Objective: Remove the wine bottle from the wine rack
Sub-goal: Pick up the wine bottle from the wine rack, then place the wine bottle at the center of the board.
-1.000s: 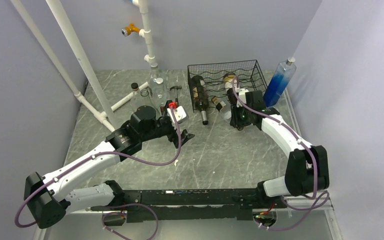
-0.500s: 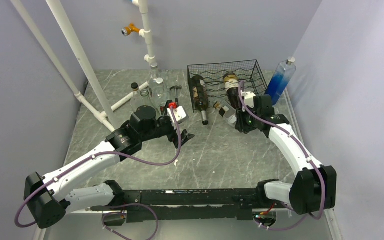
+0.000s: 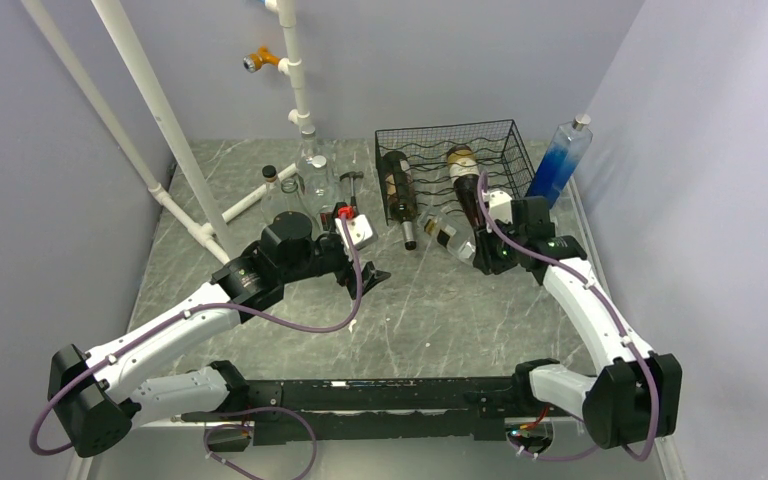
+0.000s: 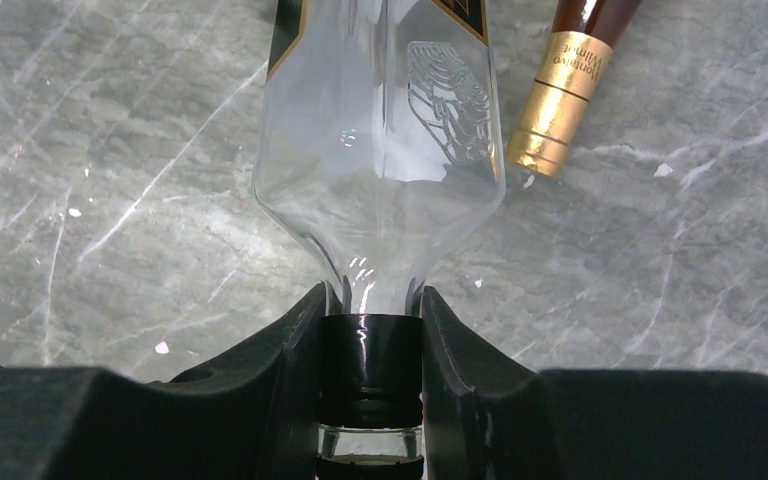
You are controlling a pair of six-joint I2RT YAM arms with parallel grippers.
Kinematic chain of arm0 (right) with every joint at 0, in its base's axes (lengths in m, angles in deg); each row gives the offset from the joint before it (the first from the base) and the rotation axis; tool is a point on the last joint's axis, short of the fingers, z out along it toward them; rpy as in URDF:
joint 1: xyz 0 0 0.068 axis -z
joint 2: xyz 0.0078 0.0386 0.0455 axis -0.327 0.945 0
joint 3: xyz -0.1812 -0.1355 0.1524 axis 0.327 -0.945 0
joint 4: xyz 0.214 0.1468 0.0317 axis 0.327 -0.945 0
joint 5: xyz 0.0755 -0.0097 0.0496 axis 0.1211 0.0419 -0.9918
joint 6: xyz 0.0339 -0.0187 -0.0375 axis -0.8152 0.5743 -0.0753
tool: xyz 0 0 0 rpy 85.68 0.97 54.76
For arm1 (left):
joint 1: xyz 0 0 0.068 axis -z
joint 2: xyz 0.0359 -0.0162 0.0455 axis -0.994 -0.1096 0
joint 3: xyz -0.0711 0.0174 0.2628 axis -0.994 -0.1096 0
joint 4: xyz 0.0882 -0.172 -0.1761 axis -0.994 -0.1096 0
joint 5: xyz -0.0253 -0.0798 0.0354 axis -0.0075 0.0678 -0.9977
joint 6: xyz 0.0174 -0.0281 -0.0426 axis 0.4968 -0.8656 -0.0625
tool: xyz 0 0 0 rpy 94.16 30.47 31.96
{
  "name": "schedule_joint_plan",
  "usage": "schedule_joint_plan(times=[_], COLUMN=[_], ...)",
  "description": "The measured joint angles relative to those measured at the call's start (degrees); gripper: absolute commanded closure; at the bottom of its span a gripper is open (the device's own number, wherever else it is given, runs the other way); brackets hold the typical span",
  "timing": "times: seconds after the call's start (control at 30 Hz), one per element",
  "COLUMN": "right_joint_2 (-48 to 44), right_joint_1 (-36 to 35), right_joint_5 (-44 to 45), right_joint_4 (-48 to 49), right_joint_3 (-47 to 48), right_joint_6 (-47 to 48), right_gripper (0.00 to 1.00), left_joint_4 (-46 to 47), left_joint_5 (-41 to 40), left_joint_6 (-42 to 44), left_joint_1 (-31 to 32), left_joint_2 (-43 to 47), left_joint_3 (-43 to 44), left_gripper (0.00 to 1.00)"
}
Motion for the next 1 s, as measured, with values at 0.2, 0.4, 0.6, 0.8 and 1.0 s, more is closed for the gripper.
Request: schedule_joint_plan(times=[0.2,0.4,0.6,0.8,1.0], right_joint_2=[-2.0,-3.8,-6.5,-9.5,-10.4], right_joint_1=[0.0,0.0,0.0,0.0,0.0], right_joint_5=[0.0,0.0,0.1,0.1,0.2], right_joint_4=[-2.4,-5.5,-8.9,-12.7,-16.0], right_joint_3=[-0.2,-0.2,-0.2,0.2,1.8], right_joint_6=[2.0,5.0,9.1,13.6,18.8], right_gripper=[1.0,1.0,1.0,1.0,1.0], left_joint_4=[0.1,1.1,4.9,8.7,14.0], left_joint_5=[1.5,3.8,4.8,3.0,-0.7], left_joint_6=[0.2,0.5,2.6,9.1,15.7], left_joint_1=[0.0,0.0,1.9,7.3,12.5], left_joint_2=[0.0,0.0,0.0,0.0,-2.1], left_joint_3=[-0.9,-2.0,-5.8,-10.4,-12.5], left_gripper=[0.0,0.0,0.0,0.0,0.01])
